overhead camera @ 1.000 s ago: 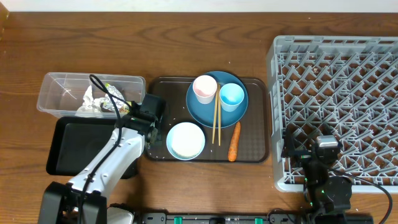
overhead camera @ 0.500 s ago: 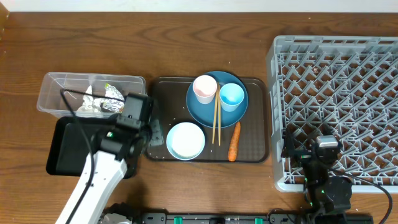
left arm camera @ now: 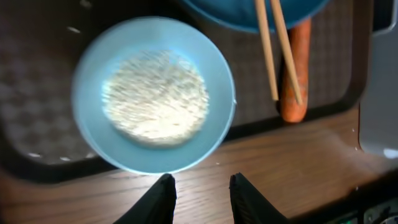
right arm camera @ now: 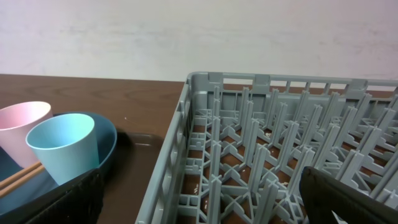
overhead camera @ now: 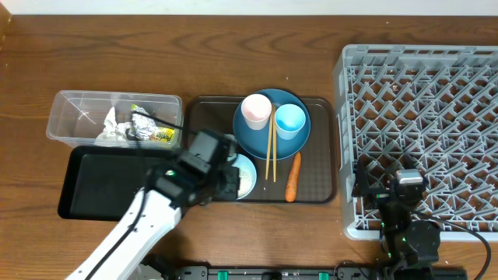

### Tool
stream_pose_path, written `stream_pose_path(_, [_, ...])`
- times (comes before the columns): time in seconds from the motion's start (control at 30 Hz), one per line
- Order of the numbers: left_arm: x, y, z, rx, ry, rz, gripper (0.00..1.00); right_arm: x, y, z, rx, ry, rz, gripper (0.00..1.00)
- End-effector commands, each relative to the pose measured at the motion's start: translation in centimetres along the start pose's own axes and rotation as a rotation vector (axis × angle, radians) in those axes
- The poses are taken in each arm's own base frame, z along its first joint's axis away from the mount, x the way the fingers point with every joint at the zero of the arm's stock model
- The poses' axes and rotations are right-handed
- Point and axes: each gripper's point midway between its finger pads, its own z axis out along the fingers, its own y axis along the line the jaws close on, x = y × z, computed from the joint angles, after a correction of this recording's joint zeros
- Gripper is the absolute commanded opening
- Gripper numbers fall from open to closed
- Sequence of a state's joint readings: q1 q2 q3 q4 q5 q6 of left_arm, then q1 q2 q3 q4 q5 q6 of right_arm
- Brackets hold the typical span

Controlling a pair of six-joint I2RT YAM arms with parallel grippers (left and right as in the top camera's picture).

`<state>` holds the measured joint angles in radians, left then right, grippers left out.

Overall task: Sort waste into correct bins and load items into the dishwasher rack
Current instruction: 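Lower left gripper onto the rim of the light-blue rice bowl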

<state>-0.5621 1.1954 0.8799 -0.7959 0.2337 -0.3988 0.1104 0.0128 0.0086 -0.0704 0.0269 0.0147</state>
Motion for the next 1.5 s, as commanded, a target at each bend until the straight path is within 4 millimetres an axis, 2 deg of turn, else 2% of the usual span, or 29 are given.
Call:
stream_pose_path(0.0, [0.2,-0.8,1.1,-0.014,0.031,-0.017,0.33,0.1,-0.4,0.0,0.018,0.002,0.007,0.99])
stream_pose_path(0.23, [0.5,-1.4,4.0,-0.049,0.078,0.029,0.33,0.1,-0.4,0.0,0.018,0.002,0.007,0.99])
stream_pose_path(0.53, [0.2,-1.0,6.1,-0.086,0.099,0.136,0.33,0.1,-0.4,0.0,0.018,0.002,0.007,0.99])
stream_pose_path(0.87, [0.6,-1.4,7.3,-0.085,0.123,0.225,0.33,0.1,-0.4,0.0,0.018,0.002,0.007,0.99])
stream_pose_path(1.47, [0.2,-1.3,7.6,-0.118,0.089,0.256,0.33,0.1,-0.4,0.0,0.018,0.002,0.007,0.99])
